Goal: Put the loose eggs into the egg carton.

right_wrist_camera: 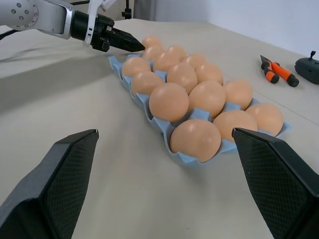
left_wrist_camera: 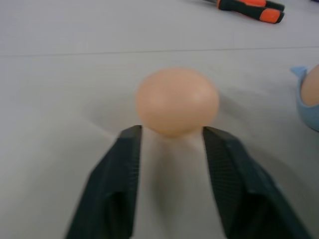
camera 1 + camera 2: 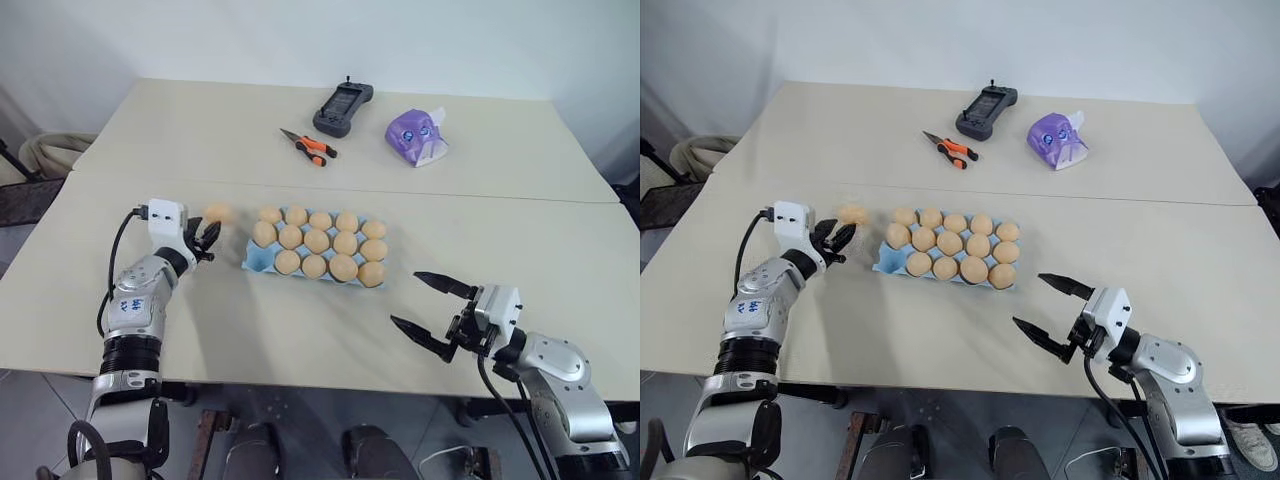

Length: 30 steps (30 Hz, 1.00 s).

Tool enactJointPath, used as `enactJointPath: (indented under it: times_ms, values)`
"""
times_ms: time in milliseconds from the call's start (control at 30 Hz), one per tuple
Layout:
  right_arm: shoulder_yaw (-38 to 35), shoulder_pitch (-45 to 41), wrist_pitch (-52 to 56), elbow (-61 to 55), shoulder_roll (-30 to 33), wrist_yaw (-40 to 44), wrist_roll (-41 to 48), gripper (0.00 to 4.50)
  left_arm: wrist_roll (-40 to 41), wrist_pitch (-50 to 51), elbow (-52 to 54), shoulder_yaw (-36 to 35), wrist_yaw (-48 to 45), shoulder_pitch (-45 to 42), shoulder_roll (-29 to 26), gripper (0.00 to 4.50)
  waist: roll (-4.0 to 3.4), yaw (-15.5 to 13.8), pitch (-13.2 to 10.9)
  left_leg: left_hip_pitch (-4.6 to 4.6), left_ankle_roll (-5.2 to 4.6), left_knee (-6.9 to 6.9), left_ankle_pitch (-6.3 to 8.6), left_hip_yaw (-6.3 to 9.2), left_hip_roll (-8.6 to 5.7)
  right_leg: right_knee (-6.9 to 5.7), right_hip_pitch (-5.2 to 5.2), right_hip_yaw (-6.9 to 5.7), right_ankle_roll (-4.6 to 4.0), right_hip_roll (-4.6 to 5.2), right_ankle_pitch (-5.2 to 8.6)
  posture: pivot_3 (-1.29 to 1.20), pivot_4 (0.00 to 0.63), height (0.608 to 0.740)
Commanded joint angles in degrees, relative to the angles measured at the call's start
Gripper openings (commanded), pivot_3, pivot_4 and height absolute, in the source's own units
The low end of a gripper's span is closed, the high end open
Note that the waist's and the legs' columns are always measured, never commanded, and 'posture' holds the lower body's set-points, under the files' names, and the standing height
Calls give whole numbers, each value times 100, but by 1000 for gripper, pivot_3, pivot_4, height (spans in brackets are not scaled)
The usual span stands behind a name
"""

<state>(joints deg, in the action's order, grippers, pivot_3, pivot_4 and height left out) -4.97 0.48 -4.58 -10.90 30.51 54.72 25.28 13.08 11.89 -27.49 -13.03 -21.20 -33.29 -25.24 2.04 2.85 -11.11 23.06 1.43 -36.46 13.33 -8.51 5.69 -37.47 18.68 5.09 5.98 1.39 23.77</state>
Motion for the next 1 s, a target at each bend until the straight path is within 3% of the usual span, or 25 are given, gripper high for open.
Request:
enactJointPath:
  times_ms: [33, 433, 533, 767, 1000]
  values:
    - [-46, -49, -94, -14, -51, -16, 35, 4500, 87, -327, 161, -92, -278, 92, -100, 1728, 0, -6, 0, 0, 0, 0, 0, 0, 0, 0, 0, 0, 0, 0, 0, 0, 150, 740]
    - [-41, -40, -72, 15, -46, 1, 31, 4500, 284, -504, 1102, -146, -1030, 1090, -306, 1728, 0, 14, 0, 0, 0, 4, 0, 0, 6, 1, 0, 1, 0, 5, 0, 0, 150, 740]
    - [-22, 0, -46, 4, -46, 8, 34, 4500, 515, -539, 1439, -221, -1176, 1267, -232, 2273, 0, 14, 0, 0, -2, 4, 0, 1, 7, 1, -2, 0, 0, 8, 0, 0, 150, 740]
    - [4, 5, -27, -5, -39, 21, 30, 4500, 202, -810, 775, -201, -524, 513, -149, 4475, 0, -36, 0, 0, -6, 4, -2, 10, 0, -1, -4, -7, 0, 8, -1, 0, 150, 740]
    - [9, -31, -42, 4, -30, 8, -8, 4500, -197, -1012, -688, 77, -151, -710, 39, 4475, 0, -106, 0, 1, -11, 3, 1, -2, -9, 5, 0, 1, 5, 6, -3, 0, 150, 740]
